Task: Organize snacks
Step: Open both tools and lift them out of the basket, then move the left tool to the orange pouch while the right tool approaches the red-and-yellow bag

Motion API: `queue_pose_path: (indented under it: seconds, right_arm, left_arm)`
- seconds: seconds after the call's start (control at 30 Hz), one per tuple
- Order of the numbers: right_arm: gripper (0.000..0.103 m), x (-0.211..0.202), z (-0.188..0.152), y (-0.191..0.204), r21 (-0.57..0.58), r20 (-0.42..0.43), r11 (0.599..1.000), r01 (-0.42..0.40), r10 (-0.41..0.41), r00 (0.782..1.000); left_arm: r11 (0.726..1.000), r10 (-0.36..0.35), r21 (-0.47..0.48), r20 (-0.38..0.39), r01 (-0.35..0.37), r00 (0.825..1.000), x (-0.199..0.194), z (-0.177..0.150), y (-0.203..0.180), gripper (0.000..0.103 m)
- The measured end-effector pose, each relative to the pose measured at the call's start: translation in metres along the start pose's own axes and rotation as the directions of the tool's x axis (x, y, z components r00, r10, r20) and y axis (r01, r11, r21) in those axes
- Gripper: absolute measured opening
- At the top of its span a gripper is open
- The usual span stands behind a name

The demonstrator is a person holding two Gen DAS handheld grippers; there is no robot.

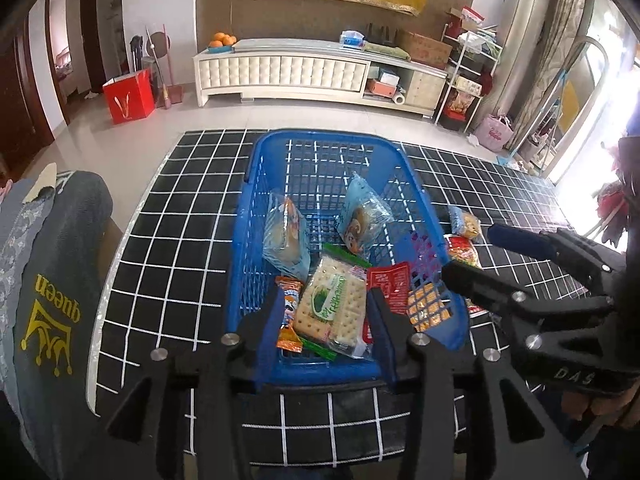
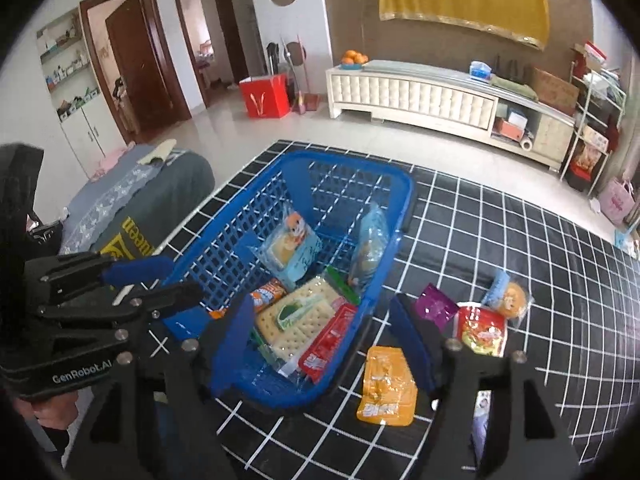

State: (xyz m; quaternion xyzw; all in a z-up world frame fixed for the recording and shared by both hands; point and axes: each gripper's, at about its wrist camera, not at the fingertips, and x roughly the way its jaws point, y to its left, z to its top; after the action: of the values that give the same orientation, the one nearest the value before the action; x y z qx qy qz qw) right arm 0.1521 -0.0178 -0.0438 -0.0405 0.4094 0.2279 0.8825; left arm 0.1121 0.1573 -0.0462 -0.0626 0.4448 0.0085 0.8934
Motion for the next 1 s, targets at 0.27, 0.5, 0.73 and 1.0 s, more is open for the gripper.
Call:
queue_pose_path:
  seconds: [0.27, 0.5, 0.73, 1.0]
  right_arm:
    - [0.082, -0.045, -0.020, -0.030, 0.032, 0.039, 0.999, 0.044, -0.045, 0.998]
    - [0.089, -0.083, -0.044, -0.071, 0.109, 0.062, 0.991, 0.076, -0.083, 0.995]
    - [0.091, -0.108, -0.078, -0.098, 0.109, 0.068, 0.975, 0.192, -0.200, 0.977]
    - [0.102, -0.103, -0.117, -0.129, 0.105, 0.006, 0.979, 0.174, -0.176, 0.984]
  left_arm:
    - [0.997, -0.008, 0.077, 0.092, 0.001, 0.996, -0.033, -0.001, -0.044, 0.070]
    - [0.991, -0.059, 0.126, 0.086, 0.048, 0.995, -0.040, -0.010, -0.091, 0.076]
    - [0.986, -0.064, 0.162, 0.078, 0.051, 0.995, -0.039, -0.029, -0.139, 0.078]
    - [0.992, -0.043, 0.118, 0.012, 0.041, 0.999, -0.013, -0.058, -0.168, 0.078]
